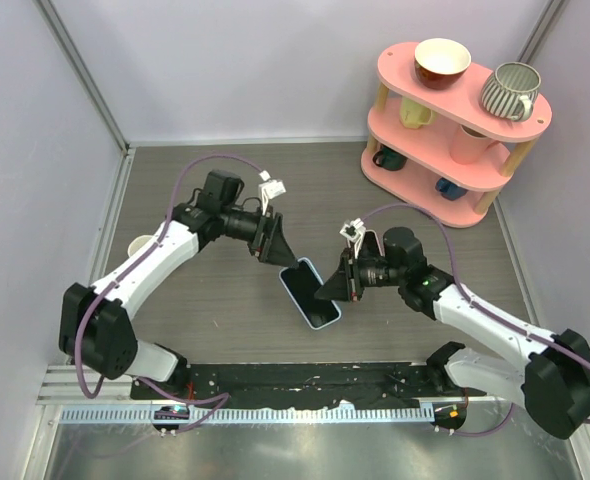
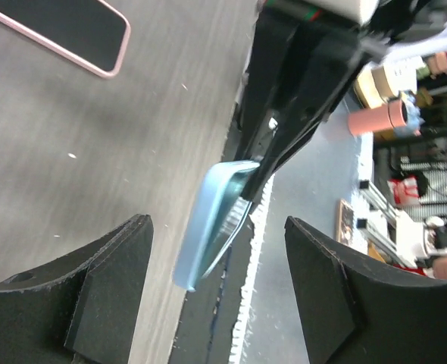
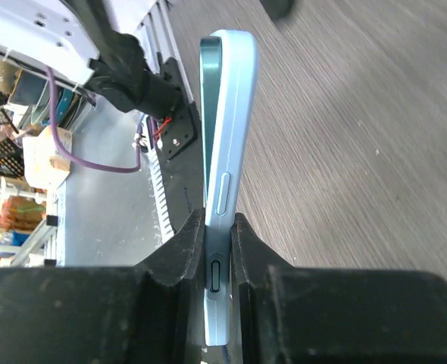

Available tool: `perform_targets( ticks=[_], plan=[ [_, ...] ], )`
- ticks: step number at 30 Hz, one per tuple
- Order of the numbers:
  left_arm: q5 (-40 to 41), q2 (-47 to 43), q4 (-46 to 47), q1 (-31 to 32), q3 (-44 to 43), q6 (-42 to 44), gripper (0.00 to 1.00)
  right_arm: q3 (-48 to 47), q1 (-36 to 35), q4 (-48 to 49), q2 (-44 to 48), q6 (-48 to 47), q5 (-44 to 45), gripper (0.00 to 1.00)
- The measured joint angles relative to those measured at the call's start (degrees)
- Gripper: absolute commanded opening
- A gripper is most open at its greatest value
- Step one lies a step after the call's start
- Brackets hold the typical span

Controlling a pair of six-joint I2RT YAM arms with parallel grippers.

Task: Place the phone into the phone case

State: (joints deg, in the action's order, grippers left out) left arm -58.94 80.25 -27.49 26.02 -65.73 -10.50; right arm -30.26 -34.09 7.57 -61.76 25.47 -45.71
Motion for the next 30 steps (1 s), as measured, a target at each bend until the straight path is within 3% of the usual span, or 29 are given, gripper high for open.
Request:
perform_targets(
  ticks=[4, 7, 10, 11, 13, 17, 18, 19, 20, 25, 30],
  plan=[
    [-2.75, 2.69, -5.09, 2.64, 0.02, 3.1, 0.71, -3.17, 0.0, -1.99, 2.54, -2.95, -2.29, 0.01],
    [-4.72, 2.82, -6.54, 3.85, 0.02, 3.78, 0.59, -3.48, 0.0, -2.32, 2.67, -3.5, -3.76, 0.01],
    [-7.1, 2.91, -6.73, 3.96, 0.02, 3.54, 0.28, -3.48, 0.0, -3.1, 2.97, -3.76, -4.7, 0.01],
    [-7.41, 2.97, -6.69, 3.96, 0.02, 3.54, 0.09, -3.48, 0.0, -3.1, 3.21, -3.82, -5.27, 0.01],
    [-9.51, 3.28, -6.23, 3.98, 0.02, 3.78, 0.0, -3.48, 0.0, -3.19, 4.17, -3.54, -6.27, 0.01],
    [-9.14, 3.28, -6.32, 5.22, -0.31, 4.04, 0.02, -3.48, 0.22, -4.52, 4.37, -2.12, -7.52, 0.01],
    [-8.2, 3.28, -6.71, 5.57, -0.44, 4.07, 0.1, -3.48, 0.22, -5.18, 4.33, -1.92, -7.58, 0.01],
    [-7.21, 3.21, -6.73, 5.95, -0.48, 3.93, 0.29, -3.48, 0.22, -5.75, 4.24, -1.75, -7.58, 0.01],
    [-6.23, 3.06, -6.82, 6.25, -0.48, 3.76, 0.41, -3.48, 0.22, -6.19, 4.09, -1.75, -7.58, 0.01],
    [-2.19, 2.8, -5.6, 6.67, -0.46, 1.36, 0.52, -3.48, -0.04, -5.49, 4.0, -0.96, -6.54, 0.01],
    [1.22, -0.24, -2.82, 5.33, 1.88, -2.27, 0.7, -3.48, -0.2, -5.35, 6.19, 1.36, -3.39, 0.01]
  ],
)
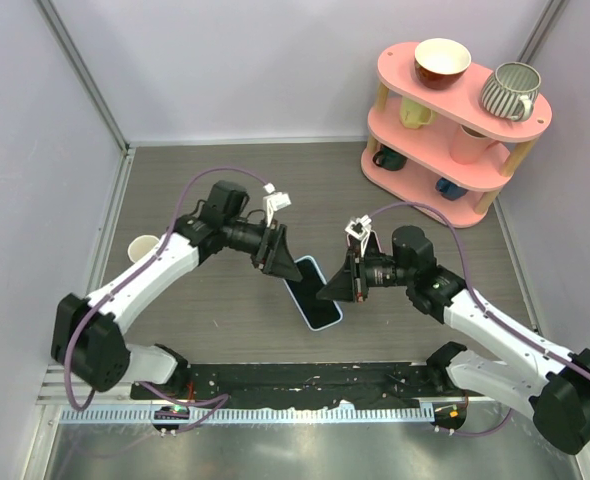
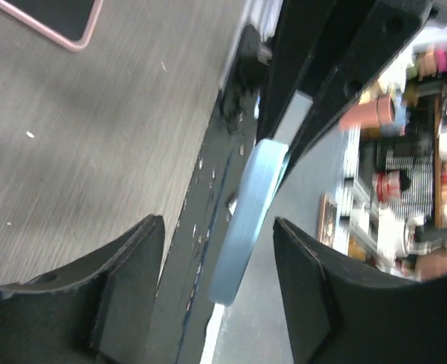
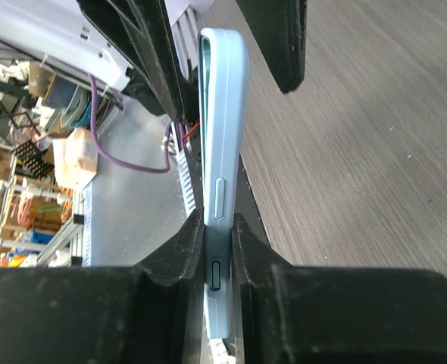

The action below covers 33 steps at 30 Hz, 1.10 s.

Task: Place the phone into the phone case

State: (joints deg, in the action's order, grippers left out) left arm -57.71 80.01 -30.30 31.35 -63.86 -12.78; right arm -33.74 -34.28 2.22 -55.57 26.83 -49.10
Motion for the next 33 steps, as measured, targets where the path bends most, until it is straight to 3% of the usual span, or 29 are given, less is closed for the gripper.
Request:
perform_targets(
  ticks=[3, 7, 15, 19, 23, 29, 30, 31, 33],
  plan=[
    [0.87, -6.27, 7.76, -3.06, 6.08, -7.48, 0.8, 0.0, 0.0, 0.46, 1.84, 1.84, 2.93, 0.01],
    [2.71, -14.14, 21.2, -6.6, 12.37, -19.12, 0.82, 0.0, 0.0, 3.26, 2.69, 6.4, 7.69, 0.01],
    [5.22, -14.69, 34.77, -6.29, 15.52, -30.42, 0.84, 3.06, 0.0, 19.82, 2.25, 21.53, 14.86, 0.01],
    [6.25, -14.71, 39.87, -5.86, 20.37, -35.04, 0.81, 5.11, 0.0, 26.88, 1.44, 26.86, 17.4, 0.01],
    [7.32, -14.38, 45.44, -3.45, 23.98, -39.58, 0.7, 7.17, 0.0, 34.34, -0.28, 31.21, 18.64, 0.01],
    [8.13, -11.65, 55.71, 1.46, 25.49, -46.58, 0.26, 9.38, 0.0, 40.74, -2.05, 35.89, 19.06, 0.13],
    [8.13, -11.06, 57.2, 1.97, 25.55, -47.54, 0.16, 9.38, 0.0, 41.09, -2.14, 36.37, 19.06, 0.18],
    [7.98, -10.67, 58.23, 2.23, 25.57, -48.46, 0.12, 9.38, 0.02, 41.16, -2.14, 36.54, 19.04, 0.31],
    [7.54, -10.32, 60.28, 2.45, 25.75, -49.83, 0.04, 9.38, 0.24, 41.13, -2.12, 37.35, 19.02, 0.48]
  ],
)
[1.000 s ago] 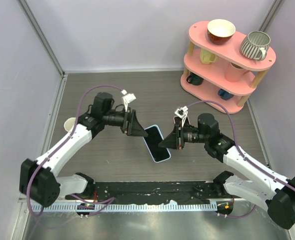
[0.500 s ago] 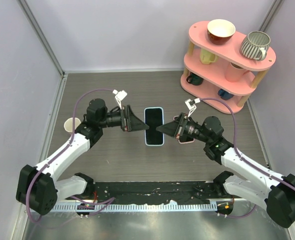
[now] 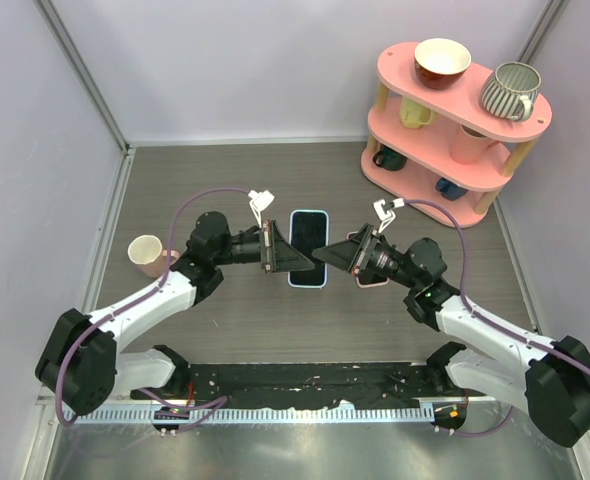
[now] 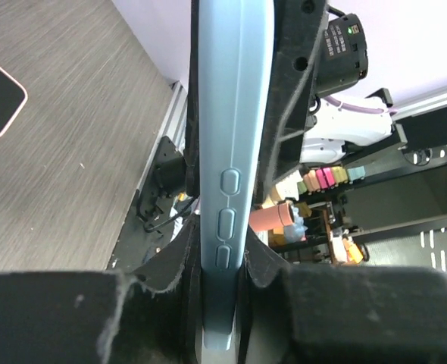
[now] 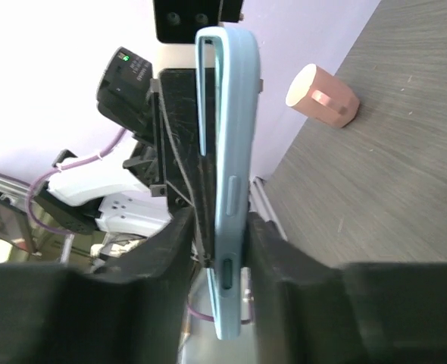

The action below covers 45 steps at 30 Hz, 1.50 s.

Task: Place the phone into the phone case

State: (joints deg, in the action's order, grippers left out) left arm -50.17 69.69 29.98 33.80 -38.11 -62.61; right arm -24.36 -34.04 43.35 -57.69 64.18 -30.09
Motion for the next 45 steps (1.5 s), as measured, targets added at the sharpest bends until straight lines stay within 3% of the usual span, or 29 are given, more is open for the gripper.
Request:
perform_targets(
  ticks=[1, 5, 9, 11, 13, 14, 15, 17, 20, 24, 25, 27, 29, 30, 31, 36, 37, 38, 40, 41, 45],
  plan=[
    [-0.04, 0.0, 0.42, 0.0, 0.02, -0.26, 0.03, -0.04, 0.0, -0.09, 0.13, 0.17, 0.24, 0.56],
    [0.02, 0.0, 0.72, 0.0, 1.31, -1.53, 0.0, -1.79, 0.59, -2.95, 1.53, -0.81, 0.87, 0.58],
    [-0.22, -0.24, 1.18, 0.0, 2.05, -2.1, 0.0, -4.17, 3.72, -4.5, 0.28, -0.81, 0.39, 0.45],
    [-0.46, -0.5, 1.16, 0.0, 2.19, -2.21, 0.0, -5.42, 5.68, -3.32, -1.95, -0.09, -0.87, 0.44],
    [-1.03, -0.68, 1.07, 0.0, 2.36, -2.43, 0.0, -6.12, 7.23, -0.61, -4.66, 1.88, -2.12, 0.34],
    [-1.38, -0.66, 0.98, 0.0, 2.47, -2.56, 0.0, -6.27, 7.93, 1.4, -5.95, 2.64, -3.02, 0.24],
    [-1.53, -0.66, 1.05, 0.0, 2.58, -2.56, 0.0, -6.29, 8.37, 2.91, -6.95, 3.37, -3.85, 0.06],
    [-1.88, -0.55, 1.22, 0.0, 2.6, -2.82, 0.0, -6.29, 9.11, 5.51, -9.18, 4.92, -5.6, 0.01],
    [-2.1, 0.24, 1.51, -0.11, 2.6, -2.91, 0.0, -6.29, 9.81, 6.71, -10.47, 5.4, -6.97, 0.01],
    [-2.05, 1.16, 1.27, -0.11, 2.6, -2.86, 0.0, -6.99, 10.21, 3.15, -10.25, 2.93, -7.72, 0.4],
    [-2.03, 1.46, 1.05, -0.11, 2.6, -2.78, 0.0, -7.65, 10.25, 1.11, -9.92, 1.49, -7.8, 0.43],
    [-2.01, 1.92, 0.15, -0.09, 2.56, -2.47, 0.0, -9.16, 10.27, -3.32, -9.16, -1.73, -8.41, 0.4],
    [-2.05, 2.49, -0.17, -0.02, 2.54, -1.55, 0.0, -11.06, 10.27, -8.74, -8.13, -5.7, -8.96, 0.24],
    [-2.1, 2.58, -0.17, 0.0, 2.49, -1.33, 0.0, -11.87, 10.27, -11.28, -7.82, -7.52, -8.96, 0.09],
    [-2.12, 2.58, -0.22, 0.0, 2.45, -1.14, 0.0, -12.48, 10.27, -13.4, -7.76, -9.2, -8.87, 0.04],
    [-2.23, 3.37, -1.27, -0.07, 2.27, 0.07, 0.0, -14.95, 10.54, -20.13, -7.76, -13.57, -9.25, 0.01],
    [-2.25, 3.56, -1.7, -0.07, 2.1, 0.28, 0.0, -15.37, 10.56, -21.38, -7.67, -14.6, -9.25, 0.04],
    [-2.29, 3.74, -2.25, -0.07, 1.9, 0.55, 0.0, -15.67, 10.56, -22.45, -7.58, -15.37, -9.18, 0.25],
    [-2.43, 4.2, -3.04, -0.04, 1.49, 1.51, 0.0, -16.63, 10.67, -25.22, -7.37, -17.59, -9.31, 0.38],
    [-2.38, 4.2, -2.95, -0.02, 1.49, 1.57, 0.0, -16.79, 10.67, -25.7, -7.37, -18.08, -9.62, 0.42],
    [-1.95, 4.22, -2.32, 0.2, 1.49, 0.72, 0.0, -16.76, 10.67, -24.7, -7.37, -17.97, -11.45, 0.43]
  ],
)
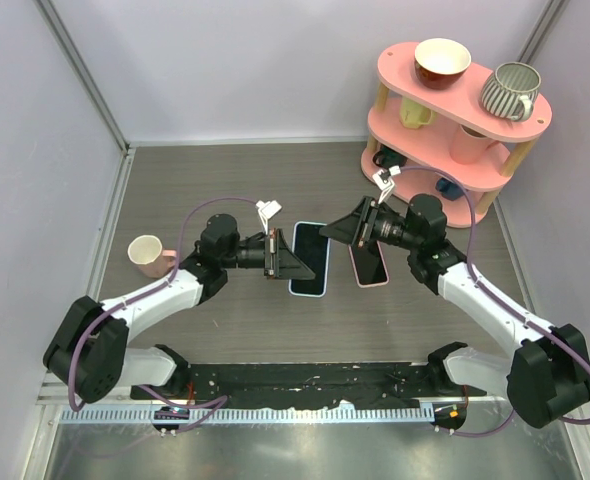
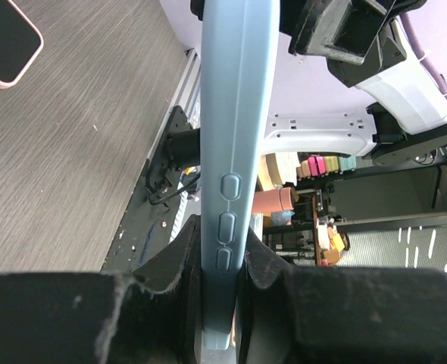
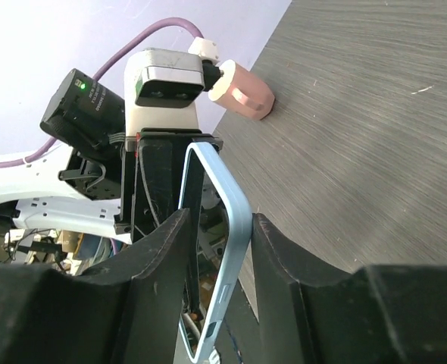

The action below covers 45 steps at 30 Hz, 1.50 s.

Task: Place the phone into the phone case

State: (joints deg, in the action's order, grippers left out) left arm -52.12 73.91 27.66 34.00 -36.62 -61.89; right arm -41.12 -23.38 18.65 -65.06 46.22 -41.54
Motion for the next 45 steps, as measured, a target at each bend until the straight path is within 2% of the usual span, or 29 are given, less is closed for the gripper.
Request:
perform_targets(
  ticks=[1, 5, 6, 8, 9, 10, 12, 14, 16, 17, 18, 21, 26, 33, 41, 45],
  plan=[
    [-0.02, 0.0, 0.44, 0.0, 0.0, -0.44, 0.0, 0.07, 0.0, 0.33, 0.0, 0.09, -0.11, 0.42],
    [-0.44, 0.44, 2.23, 0.11, 0.0, -1.18, 0.0, 0.52, 0.2, 0.13, 0.55, -0.55, 0.0, 0.06],
    [-0.48, 0.61, 2.6, 0.11, 0.0, -1.22, 0.0, 0.63, 0.44, 0.11, 0.7, -0.22, -0.13, 0.01],
    [-1.05, 1.11, 3.52, 0.11, 0.0, -1.14, 0.02, 0.61, 0.63, 0.13, 1.03, 0.09, -0.33, 0.01],
    [-1.33, 1.4, 4.31, 0.11, 0.0, -1.16, 0.22, 0.5, 0.76, -0.09, 1.07, 0.24, -0.42, 0.01],
    [-1.62, 1.75, 4.96, 0.11, 0.0, -1.18, 0.36, 0.33, 0.79, -0.35, 1.07, 0.2, -0.35, 0.01],
    [-1.38, 2.12, 5.33, 0.09, 0.0, -1.29, 0.56, -0.11, 0.81, -1.07, 1.07, -0.02, -0.42, 0.01],
    [0.15, 2.25, 4.7, -0.28, 0.0, -1.7, 0.65, -0.94, 0.37, -2.49, 1.07, -1.11, -0.52, 0.01],
    [1.79, 1.42, 2.71, -1.2, -0.02, -0.85, 0.81, -2.21, 0.09, -5.16, 0.79, -2.64, -0.52, 0.01],
    [2.8, 0.46, 0.7, -2.23, -0.04, -0.04, 0.84, -3.06, 0.07, -6.95, 0.52, -3.54, -0.33, 0.01],
    [4.17, -0.98, -2.43, -3.48, -0.24, 1.55, 0.9, -3.67, 0.07, -8.09, 0.2, -4.39, -0.04, 0.01],
    [10.97, -7.43, -13.86, -7.26, -1.49, 6.99, 0.98, -5.51, 0.28, -10.84, -2.29, -7.15, 0.79, 0.01],
    [23.26, -16.48, -29.64, -8.94, -5.77, 15.91, 1.0, -4.57, 0.37, -10.64, -11.26, -9.09, 2.47, 0.01],
    [29.46, -17.97, -42.05, -8.9, -7.63, 23.47, 1.0, -4.35, 0.37, -11.98, -23.69, -12.5, 6.56, 0.01],
    [31.74, -18.03, -46.8, -8.9, -7.63, 28.33, 1.0, -13.57, 0.7, -18.38, -35.34, -17.64, 10.6, 0.01],
    [32.33, -18.29, -46.51, -8.9, -7.34, 29.79, 1.0, -17.11, 1.09, -21.7, -38.93, -18.97, 11.56, 0.07]
  ],
)
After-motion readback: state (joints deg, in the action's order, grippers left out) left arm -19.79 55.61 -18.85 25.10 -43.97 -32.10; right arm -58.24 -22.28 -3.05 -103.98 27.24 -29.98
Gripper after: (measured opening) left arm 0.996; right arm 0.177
